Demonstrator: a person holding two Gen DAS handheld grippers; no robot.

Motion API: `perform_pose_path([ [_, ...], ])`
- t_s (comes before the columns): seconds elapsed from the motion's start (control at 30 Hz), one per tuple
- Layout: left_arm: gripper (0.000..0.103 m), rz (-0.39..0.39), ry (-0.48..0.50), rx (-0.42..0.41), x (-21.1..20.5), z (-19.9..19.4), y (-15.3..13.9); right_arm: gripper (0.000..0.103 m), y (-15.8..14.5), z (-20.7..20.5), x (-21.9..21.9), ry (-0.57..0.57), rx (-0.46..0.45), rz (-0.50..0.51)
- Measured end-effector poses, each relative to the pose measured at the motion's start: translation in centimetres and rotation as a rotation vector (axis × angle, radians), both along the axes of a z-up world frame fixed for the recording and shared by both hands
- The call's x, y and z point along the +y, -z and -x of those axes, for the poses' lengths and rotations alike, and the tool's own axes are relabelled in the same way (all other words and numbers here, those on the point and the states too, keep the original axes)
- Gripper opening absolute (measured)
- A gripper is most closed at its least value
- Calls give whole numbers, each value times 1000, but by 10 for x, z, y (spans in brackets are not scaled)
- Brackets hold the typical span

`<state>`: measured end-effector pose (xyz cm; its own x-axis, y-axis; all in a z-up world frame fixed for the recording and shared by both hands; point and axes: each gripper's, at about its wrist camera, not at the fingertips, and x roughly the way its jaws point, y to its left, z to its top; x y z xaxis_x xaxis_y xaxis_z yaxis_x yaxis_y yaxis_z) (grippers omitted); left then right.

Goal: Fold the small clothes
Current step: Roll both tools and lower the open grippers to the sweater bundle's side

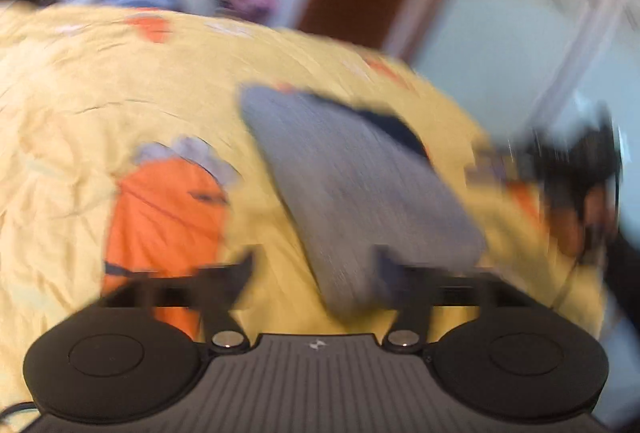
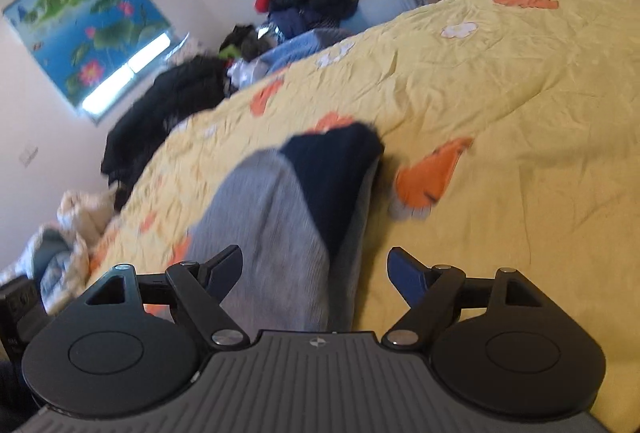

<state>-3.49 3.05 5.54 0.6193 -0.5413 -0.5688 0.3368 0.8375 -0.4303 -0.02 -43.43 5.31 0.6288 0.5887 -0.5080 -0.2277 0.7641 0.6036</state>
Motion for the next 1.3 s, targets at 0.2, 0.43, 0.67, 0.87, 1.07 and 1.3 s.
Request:
perform_pose_path([
  [0.2,88,392,-142,245,2,-86,41,82,40,-70,25,10,142,-40],
  [0.43,40,346,-100,341,-44,-138,63,71,50,-85,49,-29,141,-77],
  [0.67,31,219,-71,209,-35,-127,29,36,40,-82,67,-47,133,-91],
  [0.87,33,121,-144,119,18,-129,5,35,28,-110,122,-140,96,-154],
  [1.07,63,153,-252,222,59,-118,31,55,54,-124,150,-121,197,-136],
  [1.3,81,369,-135,268,73,-44,46,70,47,-57,115,-180,192,-169],
])
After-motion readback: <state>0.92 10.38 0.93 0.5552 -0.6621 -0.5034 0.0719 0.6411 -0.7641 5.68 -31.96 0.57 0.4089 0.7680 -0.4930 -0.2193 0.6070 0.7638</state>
